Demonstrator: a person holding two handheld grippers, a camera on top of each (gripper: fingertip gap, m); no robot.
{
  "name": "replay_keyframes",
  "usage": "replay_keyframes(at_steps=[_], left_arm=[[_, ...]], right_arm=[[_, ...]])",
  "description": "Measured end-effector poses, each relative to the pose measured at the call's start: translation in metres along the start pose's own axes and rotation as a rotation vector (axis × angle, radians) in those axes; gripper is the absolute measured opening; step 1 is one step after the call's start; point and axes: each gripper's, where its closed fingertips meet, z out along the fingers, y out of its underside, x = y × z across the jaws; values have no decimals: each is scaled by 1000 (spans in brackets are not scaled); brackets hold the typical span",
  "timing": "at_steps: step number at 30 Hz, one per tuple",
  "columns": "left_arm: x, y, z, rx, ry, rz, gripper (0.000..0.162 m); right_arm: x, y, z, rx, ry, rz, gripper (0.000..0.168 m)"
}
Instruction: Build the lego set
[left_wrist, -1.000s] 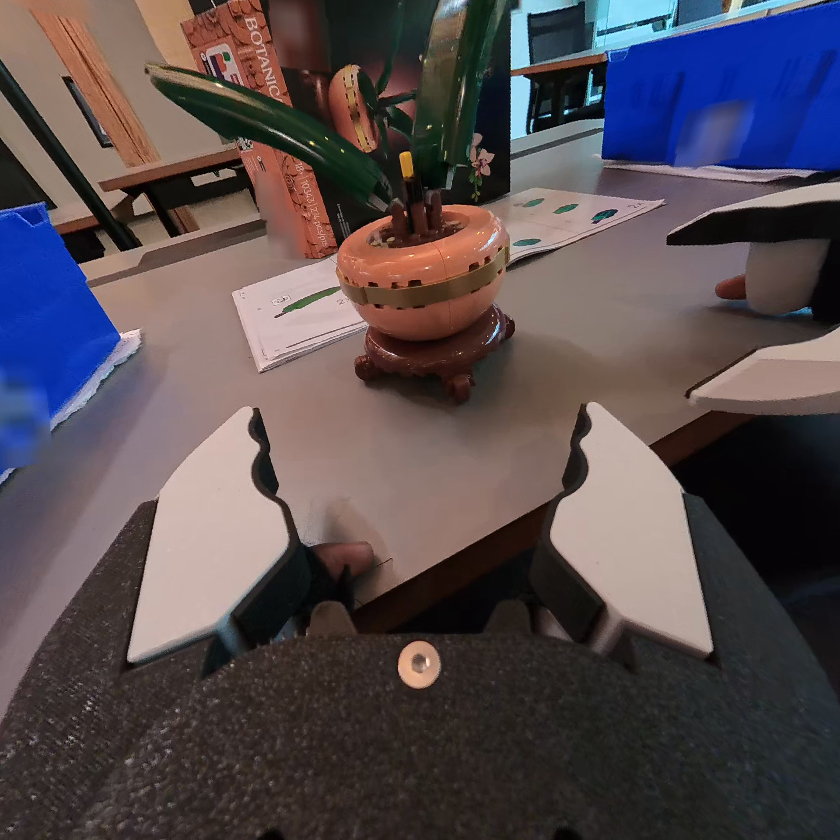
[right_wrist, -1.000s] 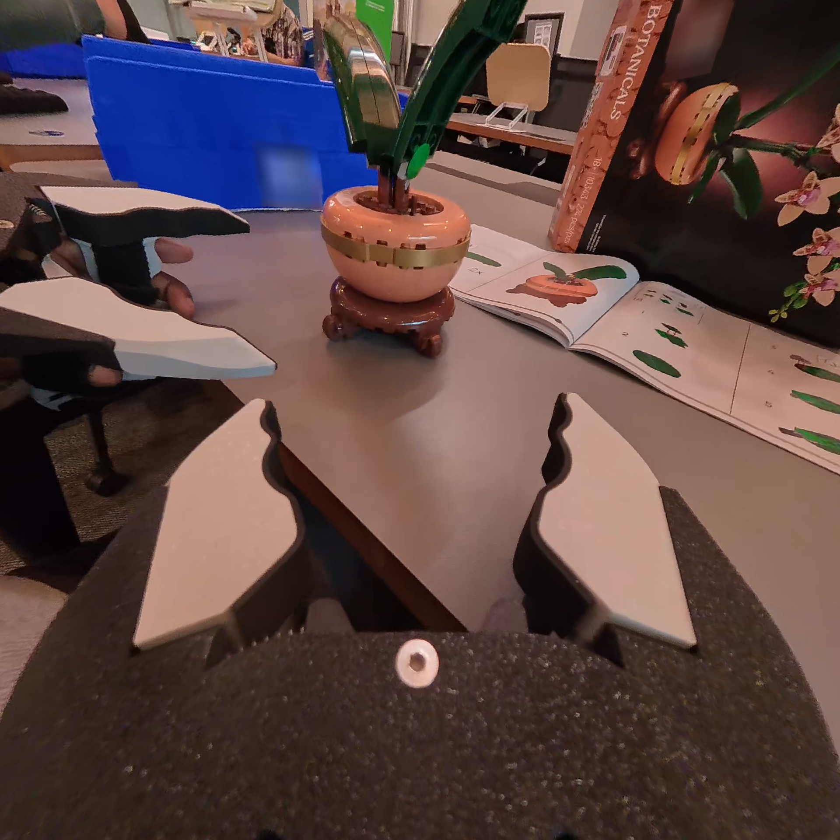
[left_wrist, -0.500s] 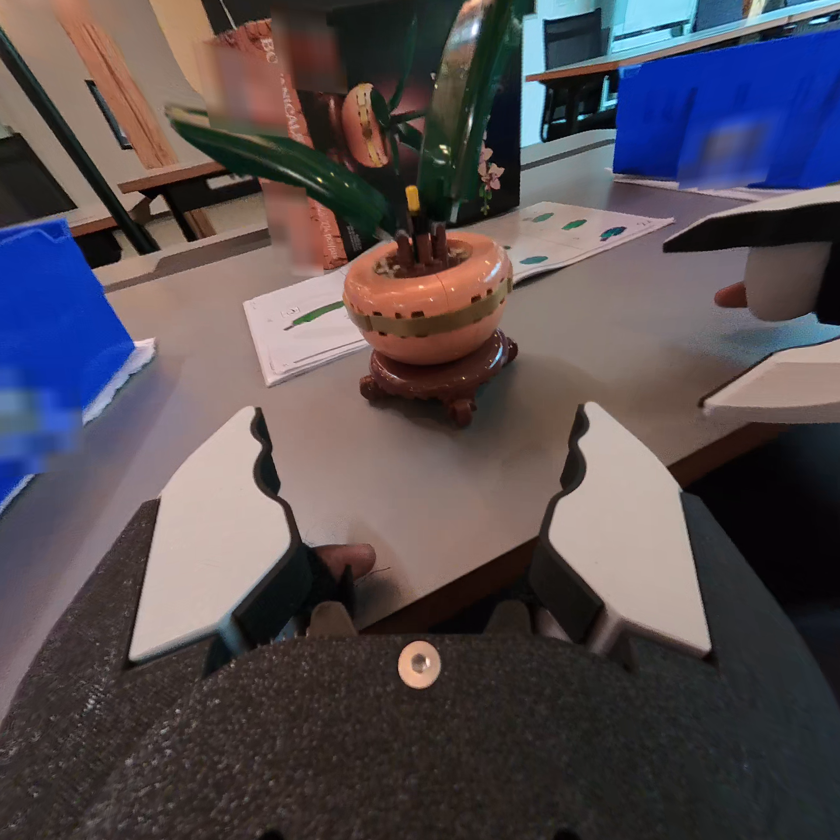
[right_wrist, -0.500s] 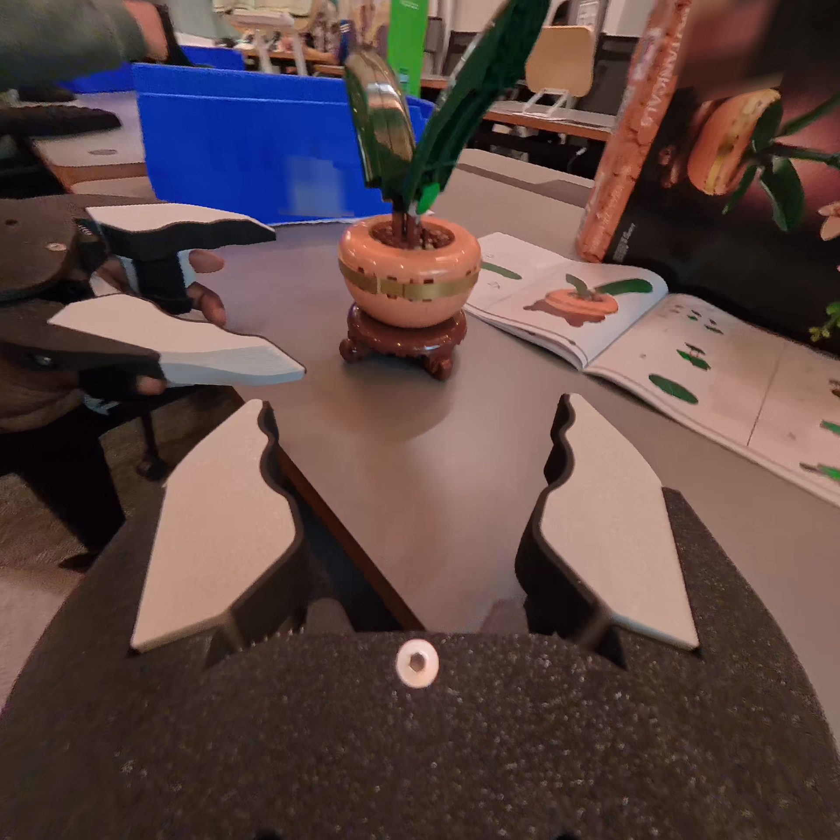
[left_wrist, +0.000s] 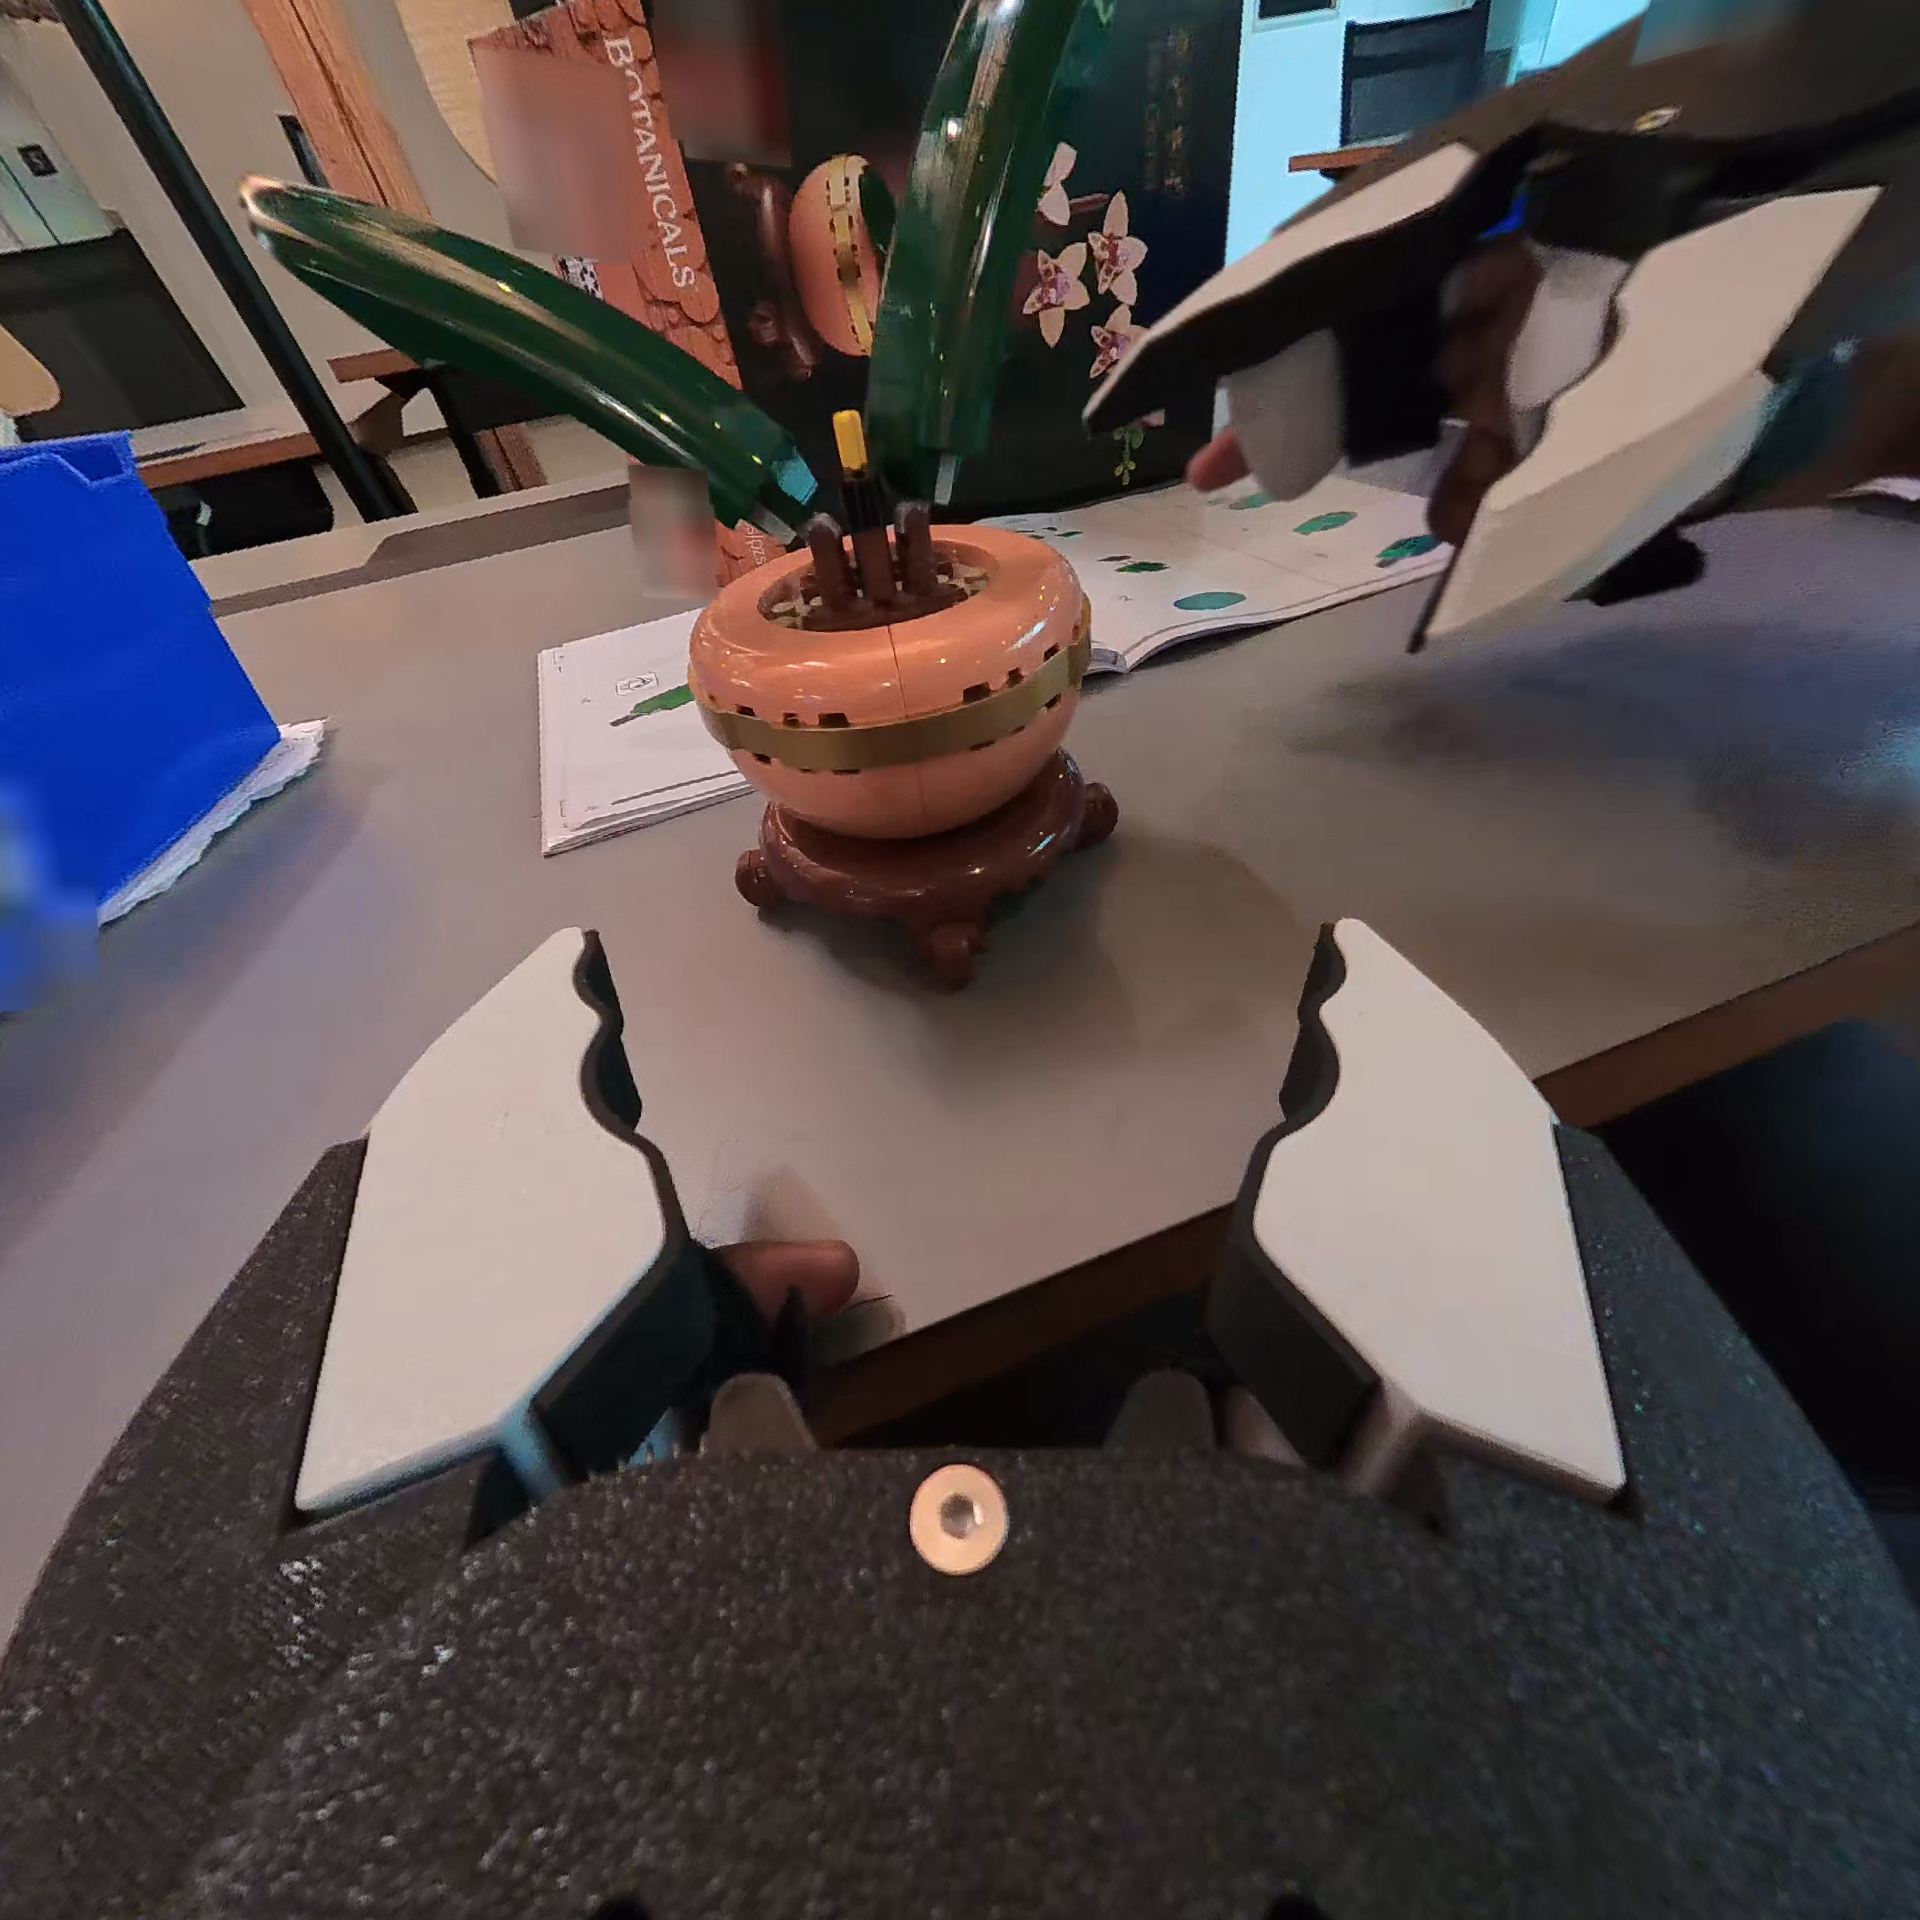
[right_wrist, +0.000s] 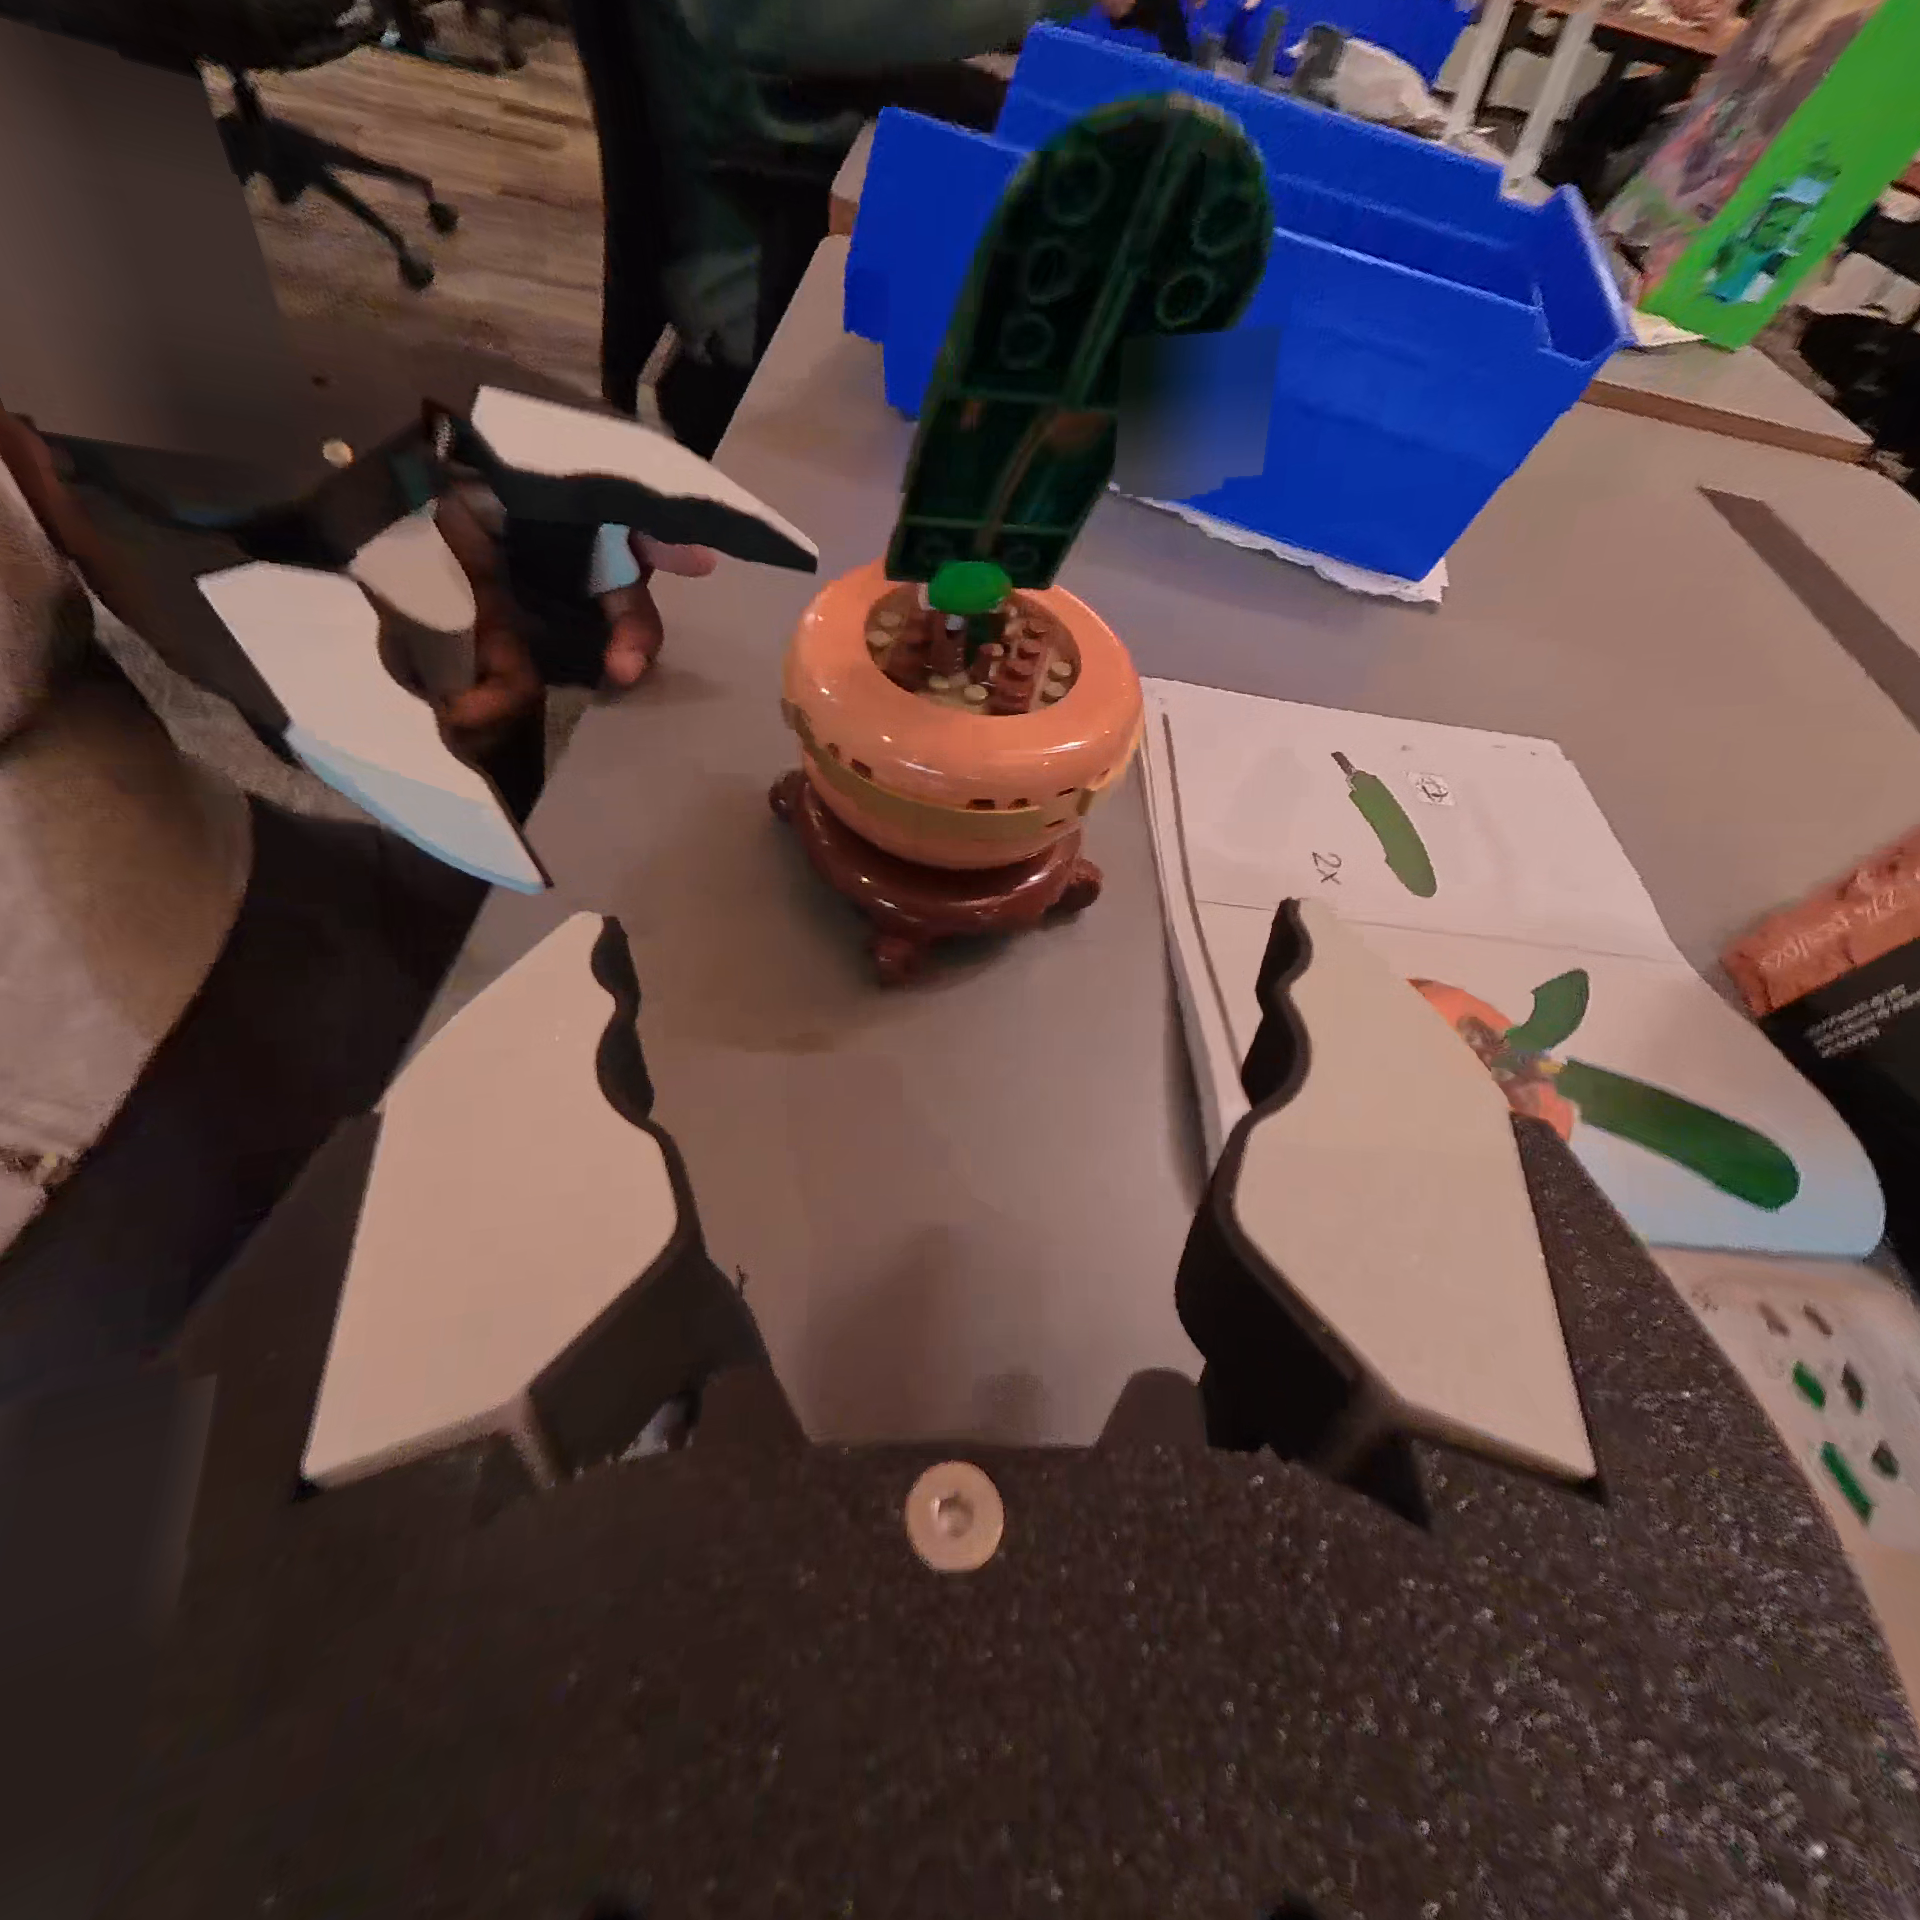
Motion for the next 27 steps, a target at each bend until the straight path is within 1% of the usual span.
replay_keyframes(at_steps=[3, 7, 11, 14, 16, 20, 27], left_arm=[[-2, 3, 2, -7, -5, -12, 122], [-3, 4, 2, 4, -16, 15, 123], [-6, 5, 5, -1, -22, 25, 124], [-6, 5, 5, -10, -22, 21, 123], [-7, 6, 6, -17, -28, 31, 123], [-8, 7, 7, -23, -34, 39, 123], [-8, 7, 7, -23, -33, 34, 122]], right_arm=[[17, 11, 8, -45, -95, -44, 114], [27, 8, 14, 33, -244, -66, 110], [32, 8, 17, 37, -351, -109, 113], [35, 9, 19, 27, -423, -126, 110], [40, 11, 23, 11, -439, -130, 107], [48, 4, 26, 49, -451, -119, 106], [46, 9, 36, 29, -498, -122, 104]])
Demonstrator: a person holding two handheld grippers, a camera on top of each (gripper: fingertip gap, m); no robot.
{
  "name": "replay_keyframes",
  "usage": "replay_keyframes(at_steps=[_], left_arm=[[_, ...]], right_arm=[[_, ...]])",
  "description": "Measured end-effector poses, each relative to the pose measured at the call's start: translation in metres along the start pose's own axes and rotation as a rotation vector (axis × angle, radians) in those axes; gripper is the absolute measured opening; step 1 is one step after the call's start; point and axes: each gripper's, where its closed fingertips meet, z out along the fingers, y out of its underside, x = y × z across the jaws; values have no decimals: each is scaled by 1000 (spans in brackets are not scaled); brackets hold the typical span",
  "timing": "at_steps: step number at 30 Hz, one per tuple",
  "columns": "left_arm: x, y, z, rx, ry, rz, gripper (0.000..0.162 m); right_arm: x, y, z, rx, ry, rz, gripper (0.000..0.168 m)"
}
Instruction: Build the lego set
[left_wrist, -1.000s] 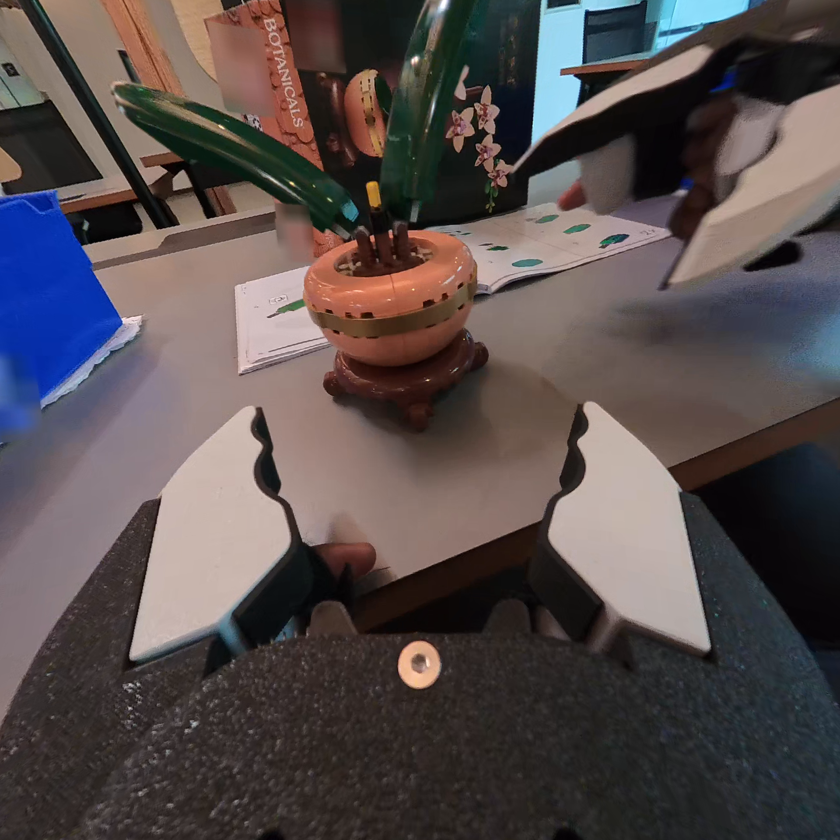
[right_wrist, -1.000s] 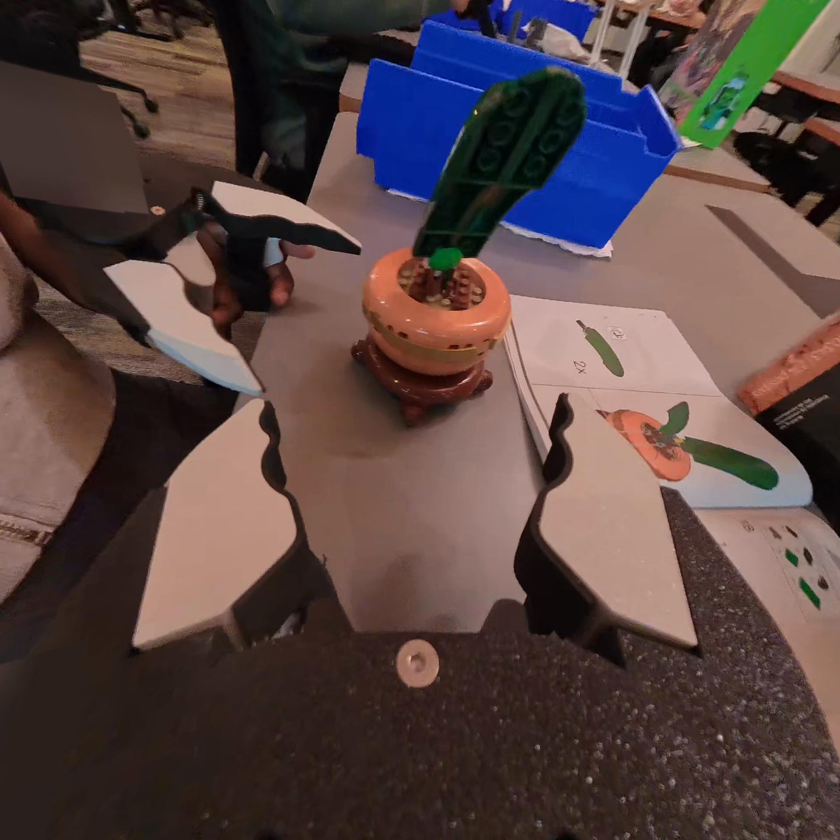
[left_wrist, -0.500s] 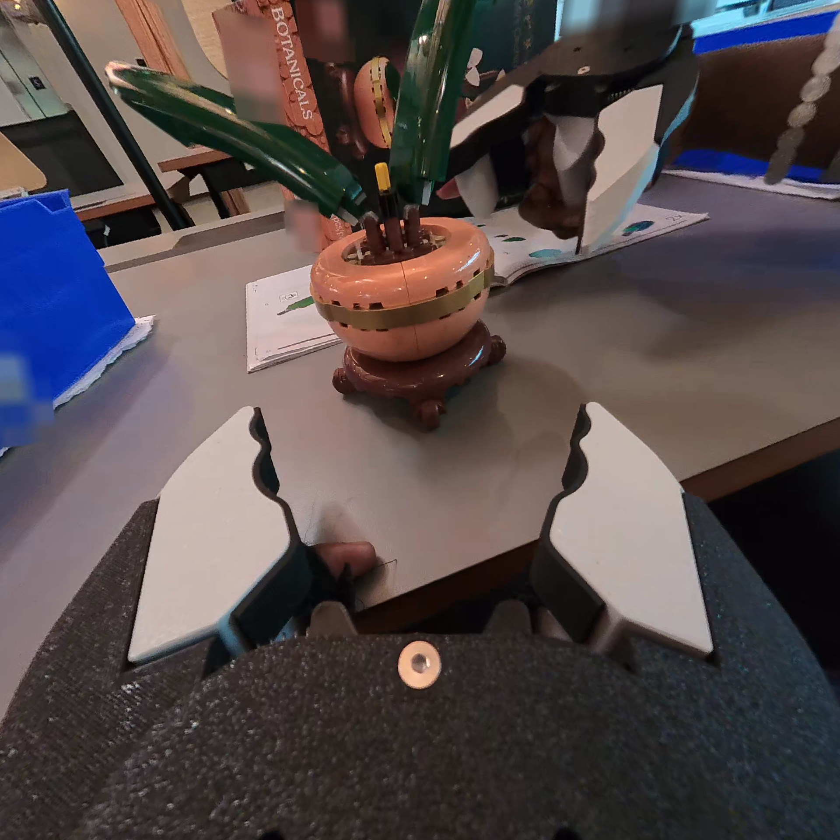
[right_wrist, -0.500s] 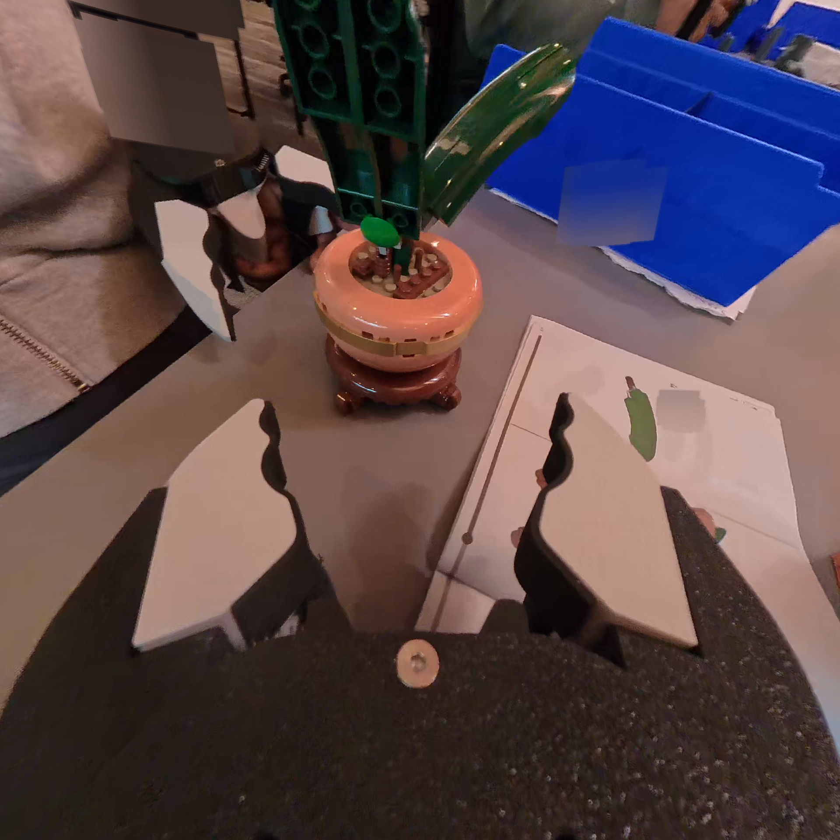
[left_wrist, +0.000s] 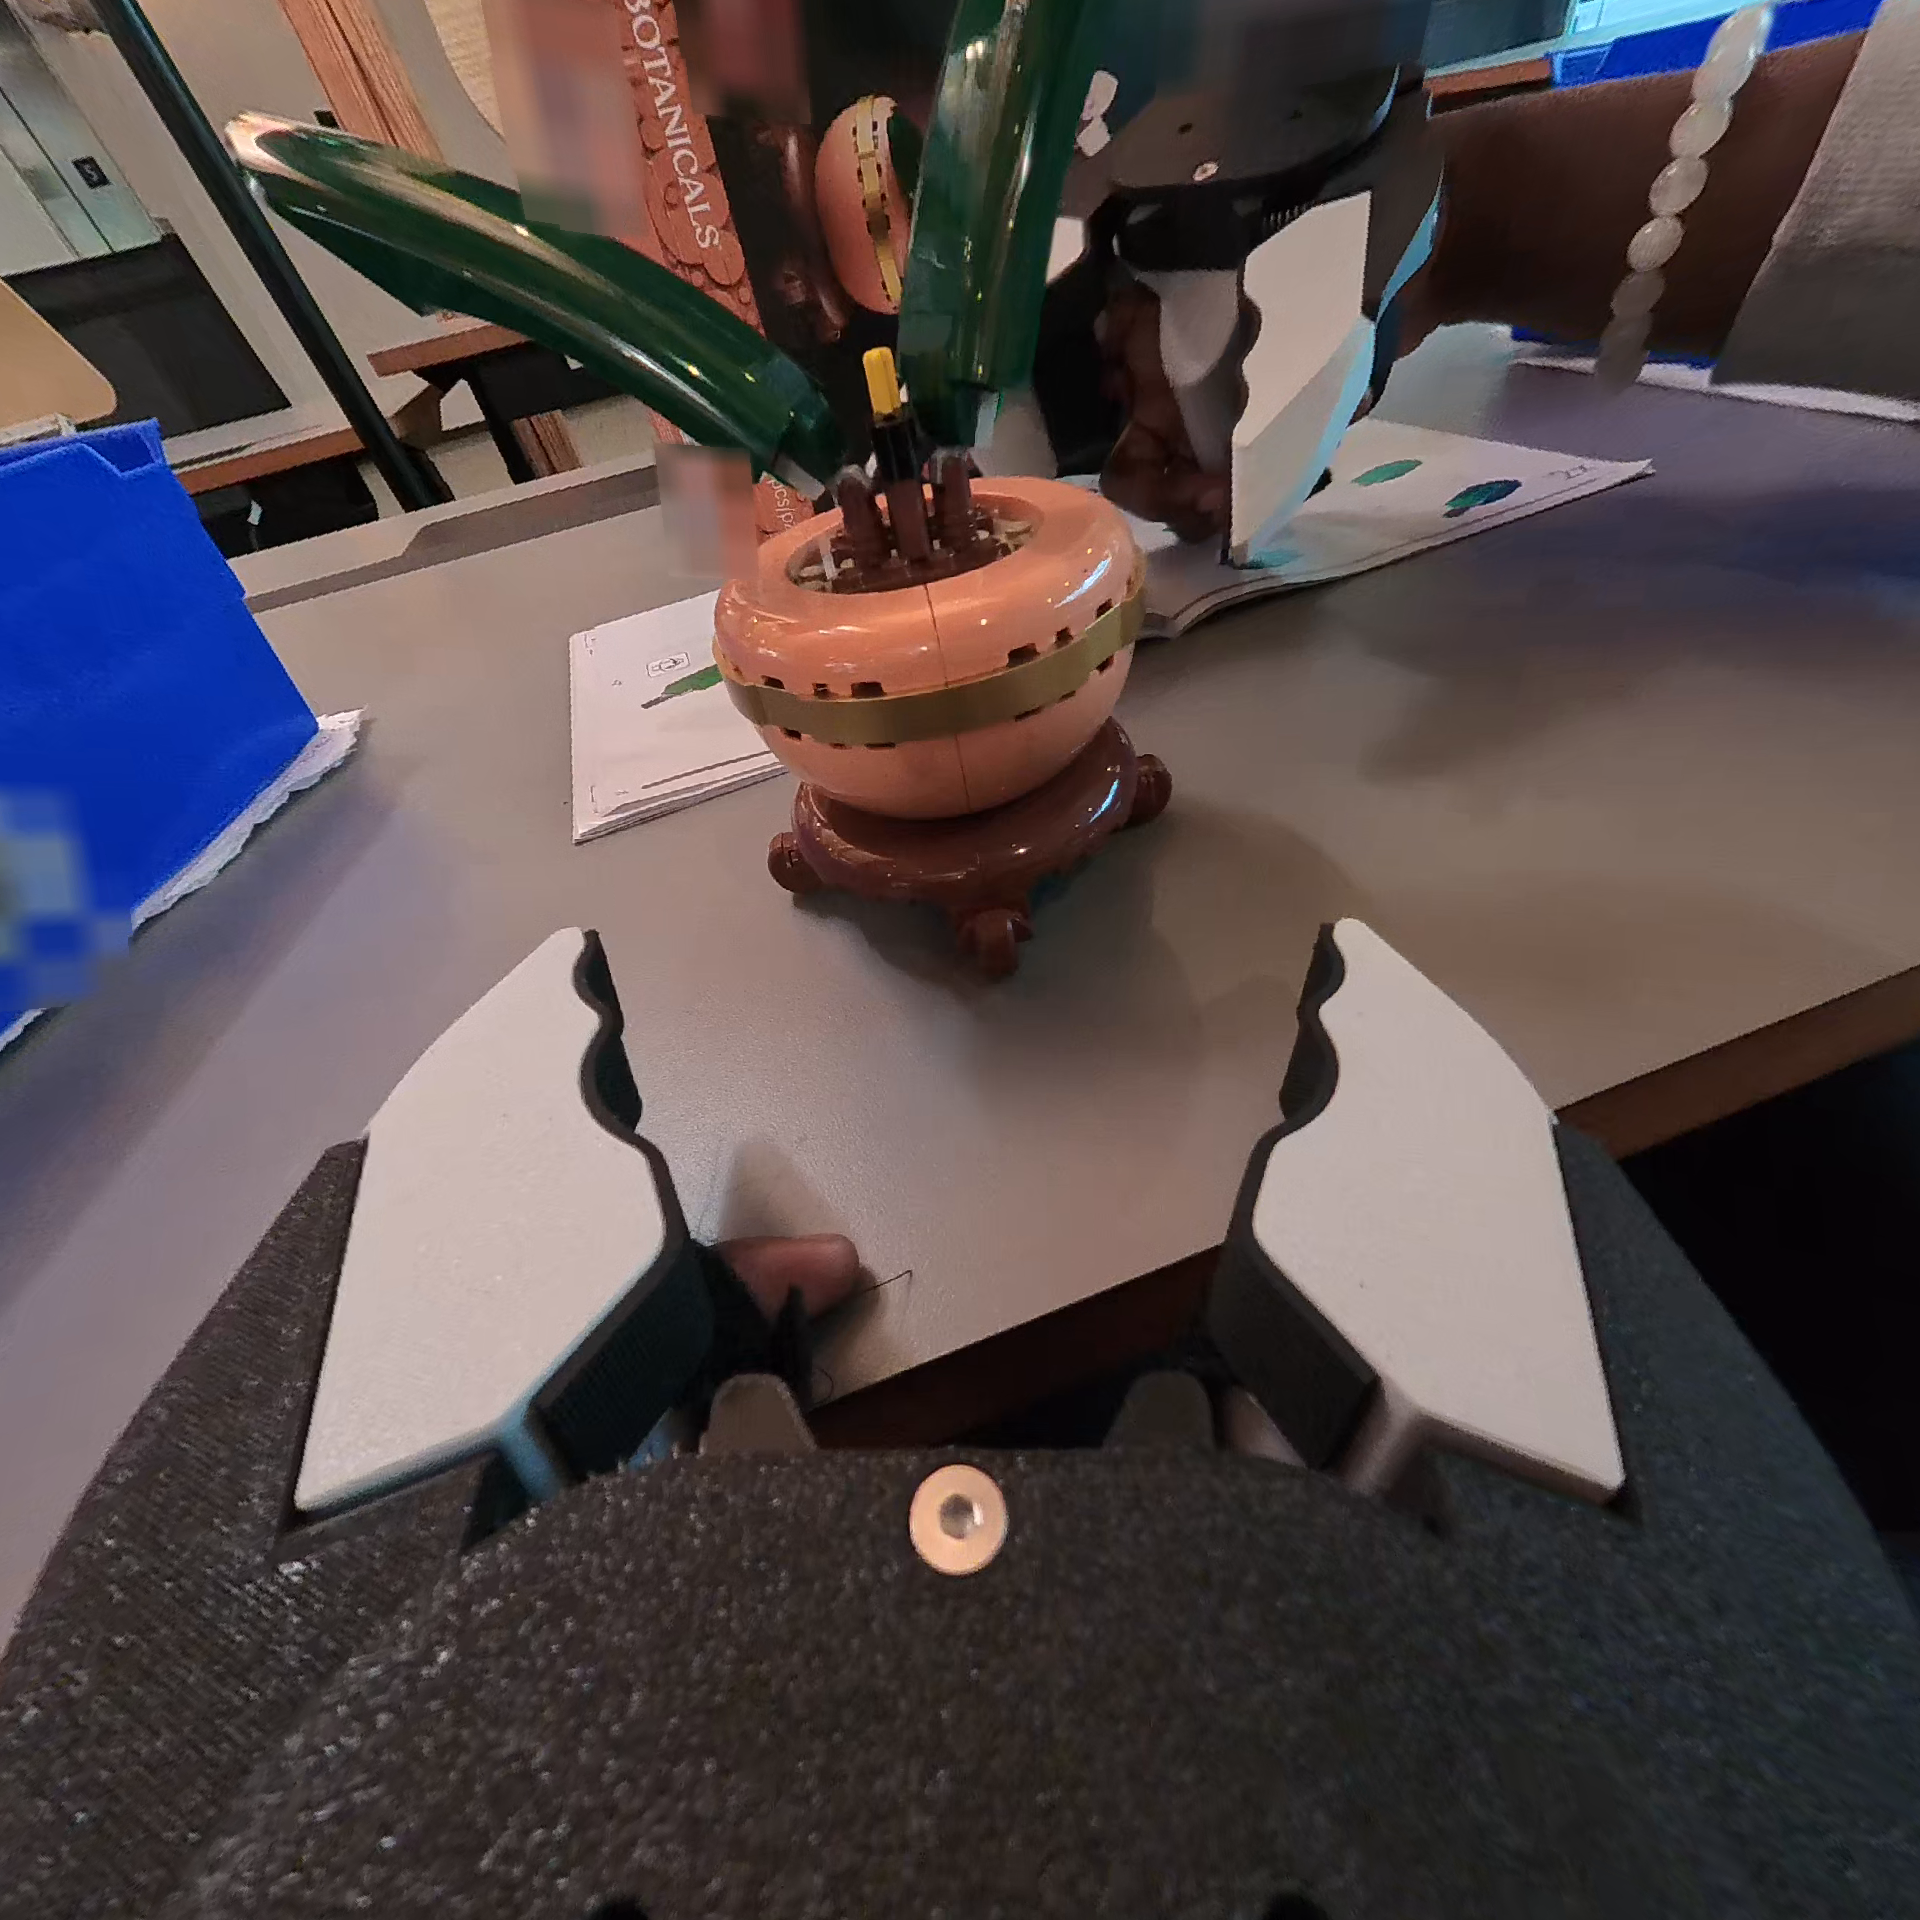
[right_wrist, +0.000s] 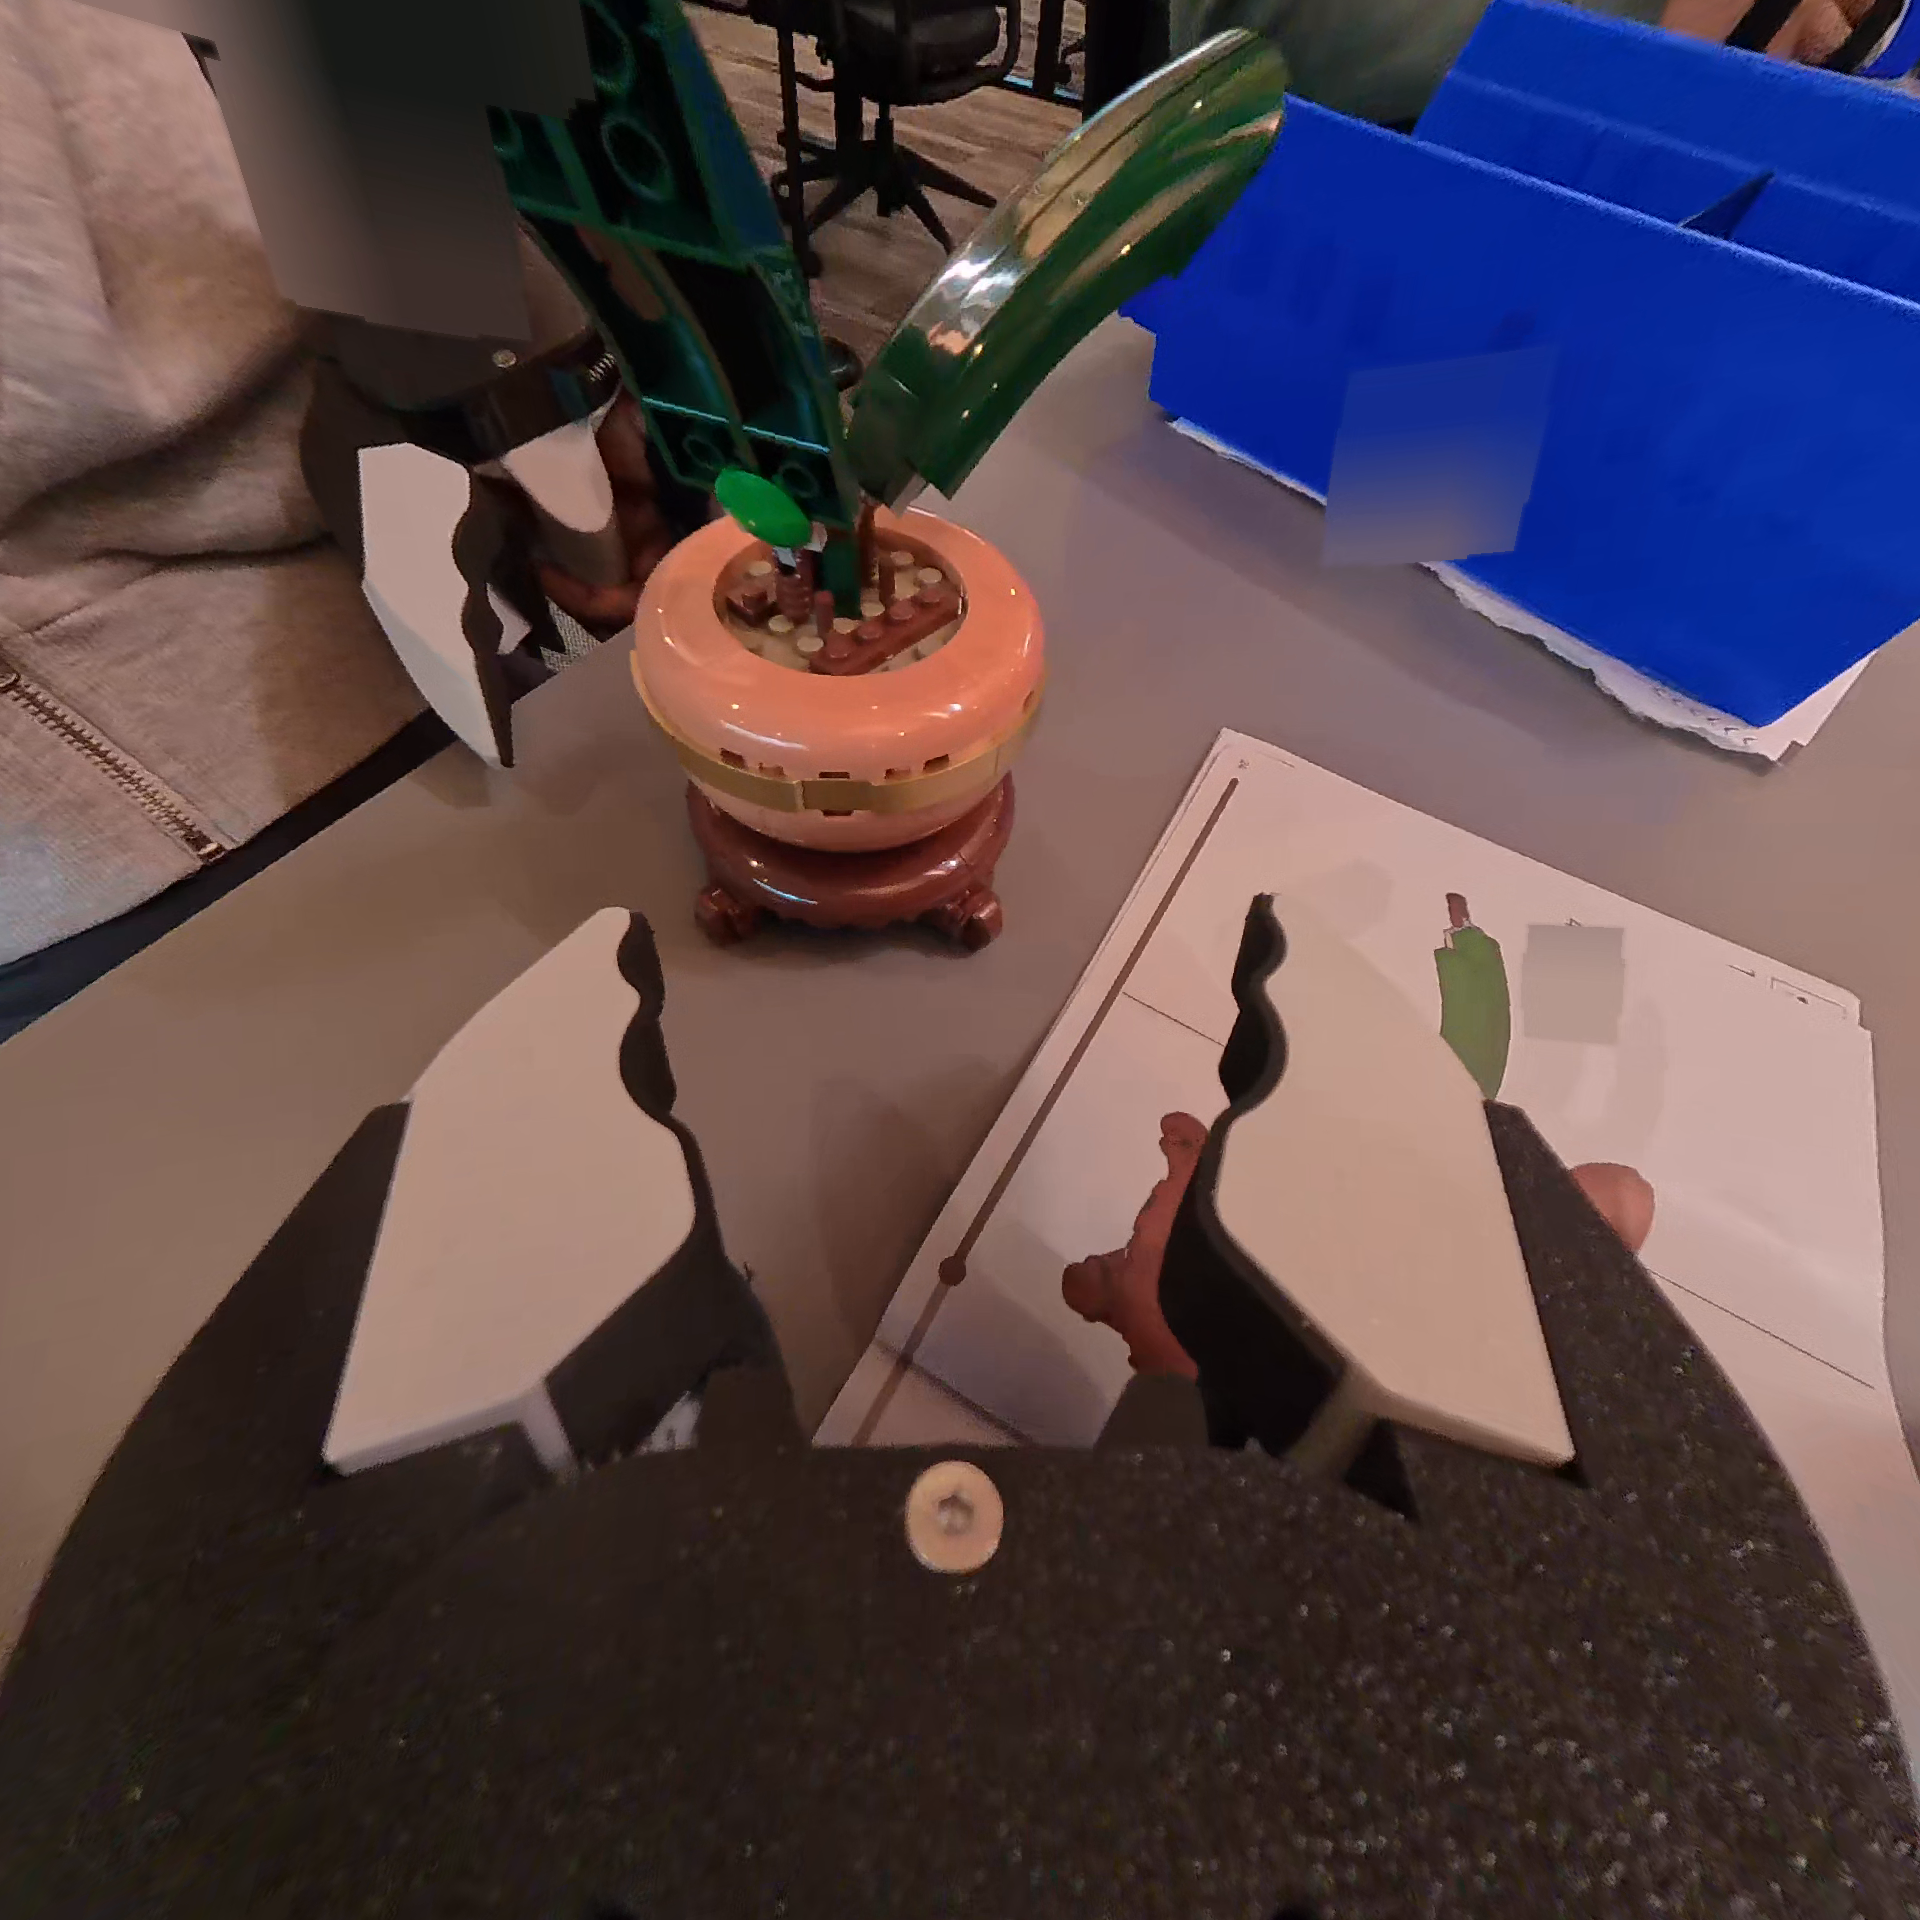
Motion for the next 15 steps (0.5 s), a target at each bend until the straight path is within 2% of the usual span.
replay_keyframes(at_steps=[7, 11, 15], left_arm=[[-2, -4, -2, 8, 48, -11, 122], [-10, -21, -10, 59, 168, 19, 122], [-29, -24, -14, 18, 312, 89, 131]], right_arm=[[5, -5, -3, 34, 63, 11, 109], [5, -3, -9, 42, 172, 36, 112], [6, -3, -22, 46, 325, 90, 121]])
